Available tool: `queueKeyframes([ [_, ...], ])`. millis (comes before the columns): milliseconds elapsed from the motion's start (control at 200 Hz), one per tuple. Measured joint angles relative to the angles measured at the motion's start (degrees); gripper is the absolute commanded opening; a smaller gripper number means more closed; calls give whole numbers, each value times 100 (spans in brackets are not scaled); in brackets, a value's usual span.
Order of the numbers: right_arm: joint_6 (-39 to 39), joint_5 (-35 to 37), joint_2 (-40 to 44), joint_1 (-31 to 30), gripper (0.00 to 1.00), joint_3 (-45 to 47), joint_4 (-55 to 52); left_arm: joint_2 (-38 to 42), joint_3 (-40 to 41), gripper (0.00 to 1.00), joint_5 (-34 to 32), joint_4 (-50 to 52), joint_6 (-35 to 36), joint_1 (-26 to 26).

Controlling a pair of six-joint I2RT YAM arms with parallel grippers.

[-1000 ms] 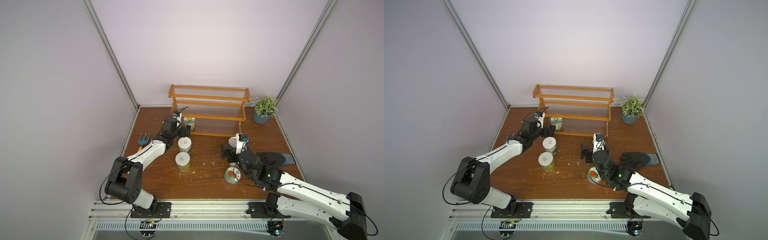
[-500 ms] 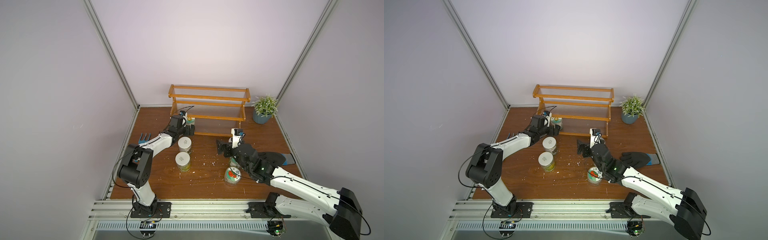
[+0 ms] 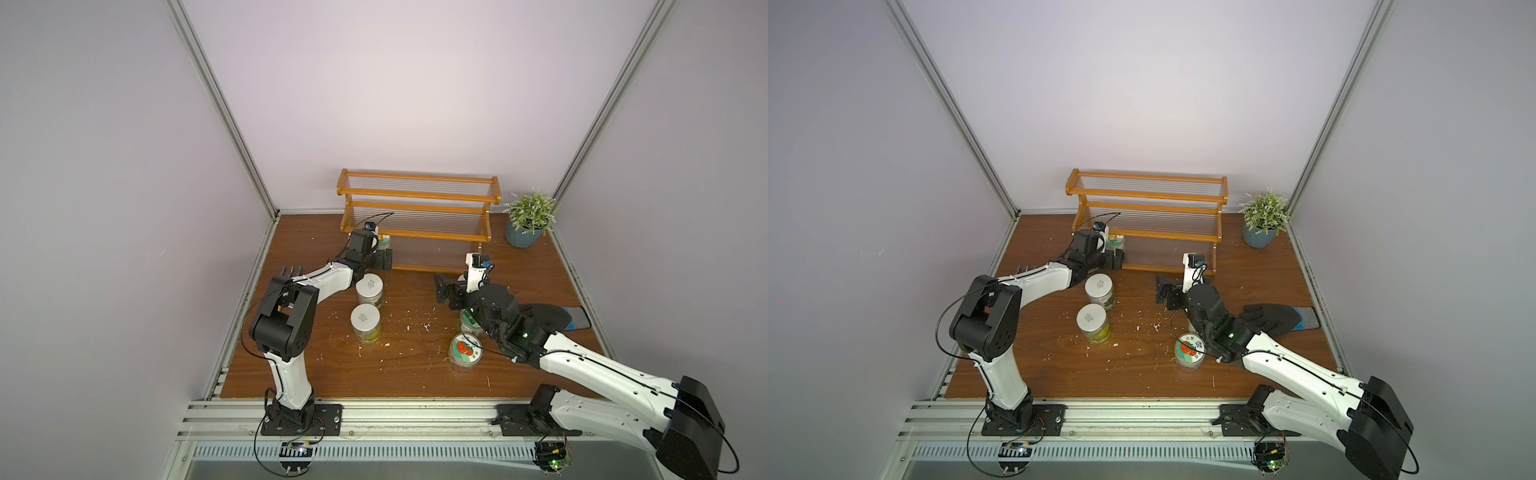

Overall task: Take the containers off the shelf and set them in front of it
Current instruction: 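Pick up a container from the shelf.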

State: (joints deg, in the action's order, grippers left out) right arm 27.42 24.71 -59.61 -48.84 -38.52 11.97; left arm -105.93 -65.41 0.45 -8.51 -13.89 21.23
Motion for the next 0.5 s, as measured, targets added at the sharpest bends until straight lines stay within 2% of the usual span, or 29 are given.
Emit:
queueKeyframes([
  [500,-2,-122,-26,98,99,76,166,-481,-179,100,-223,-693,-70,37],
])
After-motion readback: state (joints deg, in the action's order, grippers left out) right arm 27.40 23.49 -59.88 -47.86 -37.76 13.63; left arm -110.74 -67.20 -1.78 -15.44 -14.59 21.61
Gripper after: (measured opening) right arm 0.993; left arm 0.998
